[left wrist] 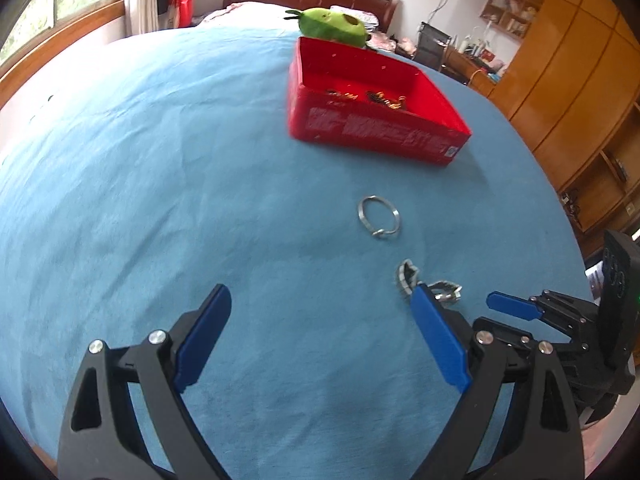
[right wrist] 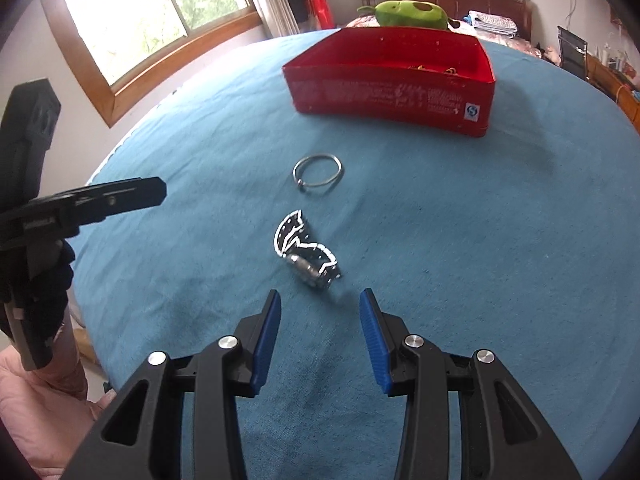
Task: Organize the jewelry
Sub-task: 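Grasp the silver ring with the left tool while the right tool grasps the silver watch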
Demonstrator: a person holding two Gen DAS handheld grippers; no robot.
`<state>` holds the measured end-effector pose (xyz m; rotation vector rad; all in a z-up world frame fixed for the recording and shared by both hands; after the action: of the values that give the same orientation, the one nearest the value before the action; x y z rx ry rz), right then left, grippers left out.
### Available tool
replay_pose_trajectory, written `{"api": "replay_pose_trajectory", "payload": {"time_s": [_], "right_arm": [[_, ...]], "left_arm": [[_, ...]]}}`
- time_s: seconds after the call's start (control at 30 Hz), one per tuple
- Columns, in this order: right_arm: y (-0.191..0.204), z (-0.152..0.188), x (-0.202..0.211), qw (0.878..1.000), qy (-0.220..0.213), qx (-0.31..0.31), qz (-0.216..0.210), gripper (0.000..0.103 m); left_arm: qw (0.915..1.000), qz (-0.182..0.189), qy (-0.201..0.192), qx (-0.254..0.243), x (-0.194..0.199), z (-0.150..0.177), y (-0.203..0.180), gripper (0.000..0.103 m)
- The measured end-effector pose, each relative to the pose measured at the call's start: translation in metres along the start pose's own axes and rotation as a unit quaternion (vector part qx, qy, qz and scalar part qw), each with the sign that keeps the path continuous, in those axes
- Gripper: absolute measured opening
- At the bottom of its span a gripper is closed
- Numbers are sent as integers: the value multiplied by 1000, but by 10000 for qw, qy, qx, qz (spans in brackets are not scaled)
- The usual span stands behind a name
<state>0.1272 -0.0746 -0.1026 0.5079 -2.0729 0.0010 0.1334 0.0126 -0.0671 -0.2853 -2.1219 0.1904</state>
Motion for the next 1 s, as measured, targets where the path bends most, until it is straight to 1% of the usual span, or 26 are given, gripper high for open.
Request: {"api": "replay_pose_trajectory", "payload": {"time_s": [0.1, 0.13, 0.17, 0.23, 0.37, 0.43, 0.5, 0.53, 0.57, 0.63, 0.77, 0.9, 0.93, 0.97, 1.0], "right_arm": [[4, 0, -3, 10000, -14, 88, 1, 41], [4, -1, -4, 9999, -28, 142, 20, 44], [5, -3, -5, 9998, -48, 203, 32, 51], [5, -8, -10, 9993, -70, 336, 128, 56], [4, -15, -23, 9989, 54, 458, 118, 56], [6, -18, -31, 9986, 157, 507, 28, 56], [7, -20, -38, 9984, 231, 512, -31, 53], [8, -21, -41, 9982, 259, 531, -44, 48], [8, -22, -44, 9982, 282, 532, -57, 40], [8, -21, -48, 9980, 305, 532, -122, 33], [8, -19, -46, 9980, 266, 558, -138, 30], [0, -18, -42, 9989, 287, 332, -171, 29], [-3, -17, -41, 9990, 291, 241, -221, 16], [-7, -17, -39, 9991, 304, 141, -261, 11], [-11, -17, -37, 9991, 291, 47, -289, 11]], "left_arm": [[10000, -24, 61, 33, -3, 5, 6, 90], [9999, -15, 99, 49, -5, 7, 7, 90], [9999, -15, 123, 56, -7, 7, 7, 90], [9998, -41, 186, 50, -11, 6, 7, 90], [9995, -111, 299, 72, -22, -1, 9, 90], [9993, -118, 350, 77, -26, -4, 7, 90], [9990, -124, 416, 74, -33, -7, 6, 90], [9989, -112, 445, 72, -35, -8, 5, 90], [9988, -108, 479, 72, -38, -10, 4, 90], [9986, -116, 504, 77, -42, -13, 3, 90], [9984, -161, 543, 75, -49, -20, 1, 90], [9977, -160, 662, 70, -63, -27, -7, 90], [9974, -143, 697, 86, -66, -28, -9, 90], [9970, -97, 755, 111, -70, -30, -12, 90], [9966, -27, 817, 116, -75, -32, -18, 90]]}}
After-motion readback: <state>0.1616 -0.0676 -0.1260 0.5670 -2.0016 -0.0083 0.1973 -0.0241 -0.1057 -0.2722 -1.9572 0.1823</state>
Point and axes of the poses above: each gripper's, at about its wrist camera, not at the fingertips, and x roughly against the way its jaws point, y to its left, z to its underside, the point moved 8 cm from there along -x, roughly the way its jaws point, and after that the axes turned 2 degrees about z, right-handed, at the moved point
